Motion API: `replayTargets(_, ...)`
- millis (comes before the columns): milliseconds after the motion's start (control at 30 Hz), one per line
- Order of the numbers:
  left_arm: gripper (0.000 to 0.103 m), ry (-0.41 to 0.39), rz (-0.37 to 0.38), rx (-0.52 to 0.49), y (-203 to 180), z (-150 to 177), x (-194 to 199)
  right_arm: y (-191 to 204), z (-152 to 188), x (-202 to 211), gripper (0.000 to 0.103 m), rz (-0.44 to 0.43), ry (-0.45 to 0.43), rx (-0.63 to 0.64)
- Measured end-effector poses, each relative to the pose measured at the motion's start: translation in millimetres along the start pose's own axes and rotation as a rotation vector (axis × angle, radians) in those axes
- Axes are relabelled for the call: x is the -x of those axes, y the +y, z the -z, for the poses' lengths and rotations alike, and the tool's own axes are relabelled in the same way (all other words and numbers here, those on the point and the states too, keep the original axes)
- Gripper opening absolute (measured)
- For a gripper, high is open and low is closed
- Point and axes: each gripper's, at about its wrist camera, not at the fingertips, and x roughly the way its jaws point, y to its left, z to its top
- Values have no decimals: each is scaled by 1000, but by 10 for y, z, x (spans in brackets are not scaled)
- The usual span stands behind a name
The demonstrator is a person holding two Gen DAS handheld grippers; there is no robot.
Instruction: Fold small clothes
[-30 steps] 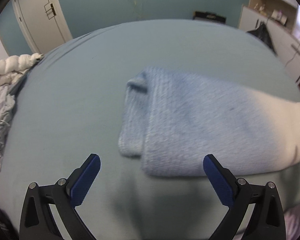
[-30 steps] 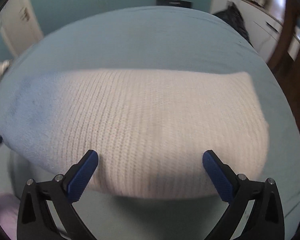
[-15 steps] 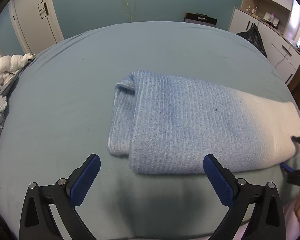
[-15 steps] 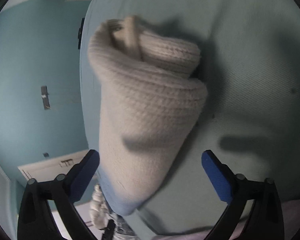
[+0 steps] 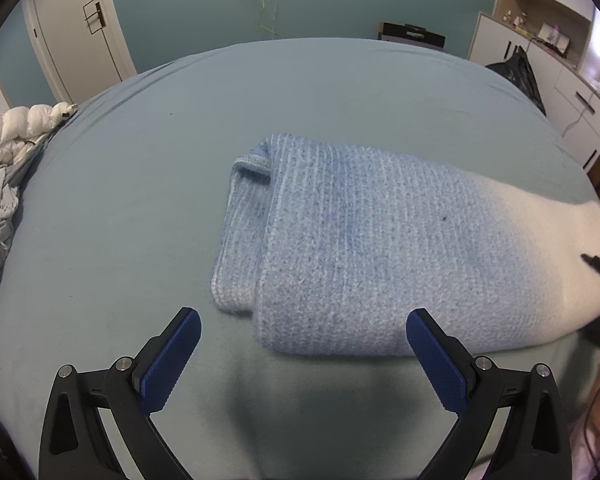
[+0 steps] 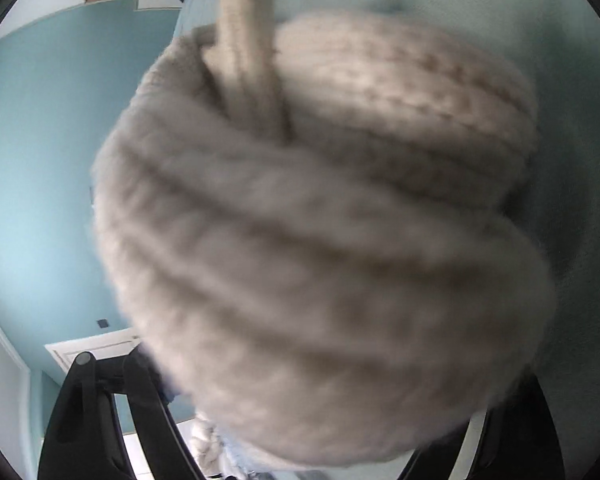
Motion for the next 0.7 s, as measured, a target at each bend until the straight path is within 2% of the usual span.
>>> replayTargets(33, 103, 2, -8, -4, -8, 7, -17, 50, 25, 43, 57, 27, -18, 34)
replayTargets(133, 103, -1, -24, -15, -44, 31, -24, 266, 124, 221, 45, 94, -69, 134)
replayTargets(333, 103, -65, -68, -127, -384, 79, 156, 716, 440, 930, 43, 163, -256, 348)
replayTargets(467, 103, -101, -28, -190, -827, -33, 309, 882, 563, 1378, 43, 201, -347, 501)
replayTargets(567, 103, -98, 56, -207, -1178, -142, 313, 898, 631, 1485, 43, 212, -366, 533)
replayTargets(667, 103, -25, 50, -243, -1549, -192, 94, 945, 786, 1351, 43, 214, -370, 544)
replayTargets(700, 103, -13, 31, -269, -1682, -178, 17, 1000, 705, 1276, 43, 215, -370, 549)
